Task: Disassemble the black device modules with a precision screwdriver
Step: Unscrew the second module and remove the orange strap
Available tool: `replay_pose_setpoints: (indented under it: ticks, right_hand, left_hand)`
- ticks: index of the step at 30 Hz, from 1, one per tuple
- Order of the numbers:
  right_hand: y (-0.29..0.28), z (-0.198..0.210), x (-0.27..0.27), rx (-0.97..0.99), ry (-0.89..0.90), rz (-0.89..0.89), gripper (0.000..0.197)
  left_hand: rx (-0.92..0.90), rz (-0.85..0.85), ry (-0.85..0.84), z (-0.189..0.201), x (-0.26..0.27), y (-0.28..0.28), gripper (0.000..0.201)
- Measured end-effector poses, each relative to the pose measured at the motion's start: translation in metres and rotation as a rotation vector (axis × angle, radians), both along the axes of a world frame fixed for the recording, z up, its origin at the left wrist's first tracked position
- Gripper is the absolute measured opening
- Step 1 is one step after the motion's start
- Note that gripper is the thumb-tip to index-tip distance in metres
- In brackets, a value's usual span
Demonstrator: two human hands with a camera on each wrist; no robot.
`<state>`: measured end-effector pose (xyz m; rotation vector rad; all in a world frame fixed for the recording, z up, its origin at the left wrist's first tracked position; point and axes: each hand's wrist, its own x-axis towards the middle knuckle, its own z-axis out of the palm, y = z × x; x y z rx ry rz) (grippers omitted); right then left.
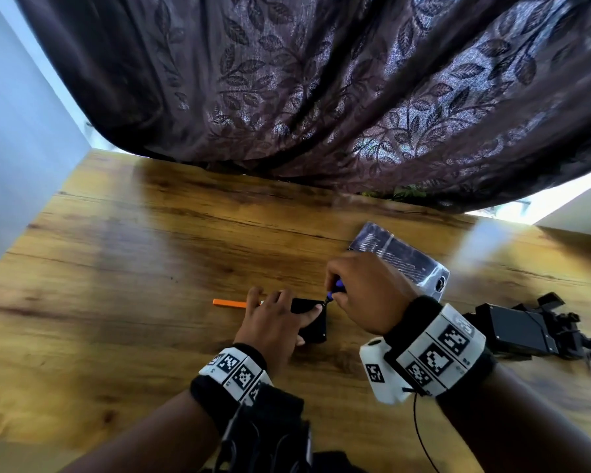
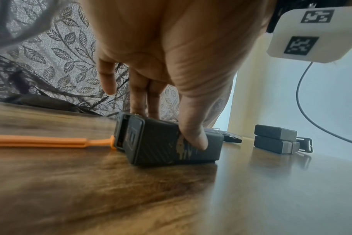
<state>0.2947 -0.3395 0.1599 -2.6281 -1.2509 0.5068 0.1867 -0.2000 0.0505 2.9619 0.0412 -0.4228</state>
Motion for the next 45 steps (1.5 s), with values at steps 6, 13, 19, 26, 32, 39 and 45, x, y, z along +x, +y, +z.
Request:
replay_pose_setpoints:
  ticks: [6, 13, 19, 26, 32, 39, 45]
  right_hand:
    - [0.007, 0.01, -0.008, -0.121, -0.099, -0.018, 0.014]
    - [0.018, 0.01, -0.008, -0.312, -0.238, 0.024, 0.012]
    - [0.027, 0.004, 0.0, -0.397, -0.234, 0.0, 0.023]
    - [0.019, 0.006, 0.006, -0.249, -0.073, -0.106, 0.017]
    - [0.018, 0.002, 0.009, -0.361, -0.159, -0.208, 0.034]
    - [0.014, 0.005, 0.005, -0.312, -0.115, -0.122, 0.024]
    - [0.011, 0.003, 0.004, -0.226, -0.085, -0.116, 0.01]
  left_hand:
    - [-0.017, -0.018, 0.023, 0.002, 0.004, 0.003, 0.066]
    - [-0.015, -0.055, 0.027, -0.001, 0.005, 0.006, 0.064]
    - [-0.019, -0.072, 0.008, -0.001, 0.004, 0.006, 0.064]
    - [-0.023, -0.075, 0.011, 0.004, 0.003, 0.005, 0.063]
    - [-0.003, -0.098, 0.028, 0.009, 0.003, 0.007, 0.066]
    - [-0.01, -0.093, 0.026, 0.011, 0.003, 0.007, 0.066]
    - [-0.011, -0.079, 0.039, 0.012, 0.003, 0.005, 0.065]
